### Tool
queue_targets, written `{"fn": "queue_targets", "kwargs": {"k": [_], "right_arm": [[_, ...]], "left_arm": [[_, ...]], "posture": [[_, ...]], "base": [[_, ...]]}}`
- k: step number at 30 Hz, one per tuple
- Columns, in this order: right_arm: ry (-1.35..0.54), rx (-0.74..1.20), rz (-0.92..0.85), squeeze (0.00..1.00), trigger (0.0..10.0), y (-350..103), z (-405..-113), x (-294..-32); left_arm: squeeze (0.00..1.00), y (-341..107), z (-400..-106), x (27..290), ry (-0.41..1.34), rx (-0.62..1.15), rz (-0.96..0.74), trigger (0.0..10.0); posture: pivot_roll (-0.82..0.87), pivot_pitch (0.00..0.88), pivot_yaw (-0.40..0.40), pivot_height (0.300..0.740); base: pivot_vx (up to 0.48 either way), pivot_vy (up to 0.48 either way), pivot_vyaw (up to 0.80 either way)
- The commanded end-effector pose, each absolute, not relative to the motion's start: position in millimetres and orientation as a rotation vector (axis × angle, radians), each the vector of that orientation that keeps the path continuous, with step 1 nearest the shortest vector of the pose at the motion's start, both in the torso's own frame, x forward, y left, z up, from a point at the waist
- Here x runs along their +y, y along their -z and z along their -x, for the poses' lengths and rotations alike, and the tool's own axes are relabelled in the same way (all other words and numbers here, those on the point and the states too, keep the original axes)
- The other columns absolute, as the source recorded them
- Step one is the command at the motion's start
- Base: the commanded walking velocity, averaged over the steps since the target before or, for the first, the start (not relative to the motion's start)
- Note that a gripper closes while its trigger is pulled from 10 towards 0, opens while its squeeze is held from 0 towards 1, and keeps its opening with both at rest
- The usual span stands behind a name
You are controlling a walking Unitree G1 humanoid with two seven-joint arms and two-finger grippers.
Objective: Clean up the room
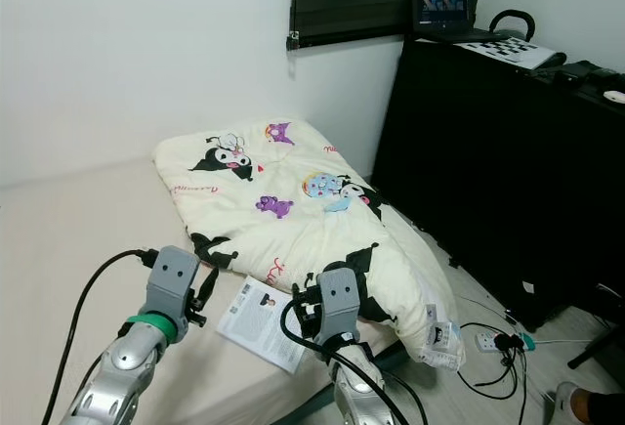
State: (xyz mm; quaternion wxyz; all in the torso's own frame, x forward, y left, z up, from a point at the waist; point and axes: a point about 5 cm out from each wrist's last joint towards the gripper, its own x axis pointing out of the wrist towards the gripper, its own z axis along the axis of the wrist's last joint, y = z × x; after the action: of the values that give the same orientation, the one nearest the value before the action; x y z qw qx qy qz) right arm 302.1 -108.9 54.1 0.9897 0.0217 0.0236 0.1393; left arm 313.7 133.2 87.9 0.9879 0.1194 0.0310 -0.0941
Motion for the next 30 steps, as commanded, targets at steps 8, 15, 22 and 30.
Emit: {"fn": "queue_targets", "kwargs": {"k": [8,15,22,30], "right_arm": [[-0.273,0.069,-0.066,0.00,10.0,-49,-298,-109],[-0.267,0.070,-0.072,0.00,10.0,-49,-298,-109],[-0.254,0.069,-0.087,0.00,10.0,-49,-297,-111],[-0.128,0.088,-0.268,0.00,10.0,-43,-293,-131]], "left_arm": [[0.00,-83,-312,130,0.212,0.078,-0.238,10.0],[0.00,-83,-312,130,0.218,0.080,-0.243,10.0],[0.00,-83,-313,130,0.224,0.080,-0.246,10.0],[0.00,-89,-316,124,0.247,0.064,-0.262,10.0]], "posture": [[-0.11,0.018,0.063,0.640],[-0.11,0.022,0.069,0.605],[-0.11,0.024,0.076,0.575],[-0.11,0.049,0.094,0.575]], "base": [[0.000,0.000,0.00],[0.000,0.000,0.00],[0.000,0.000,0.00],[0.000,0.000,0.00]]}}
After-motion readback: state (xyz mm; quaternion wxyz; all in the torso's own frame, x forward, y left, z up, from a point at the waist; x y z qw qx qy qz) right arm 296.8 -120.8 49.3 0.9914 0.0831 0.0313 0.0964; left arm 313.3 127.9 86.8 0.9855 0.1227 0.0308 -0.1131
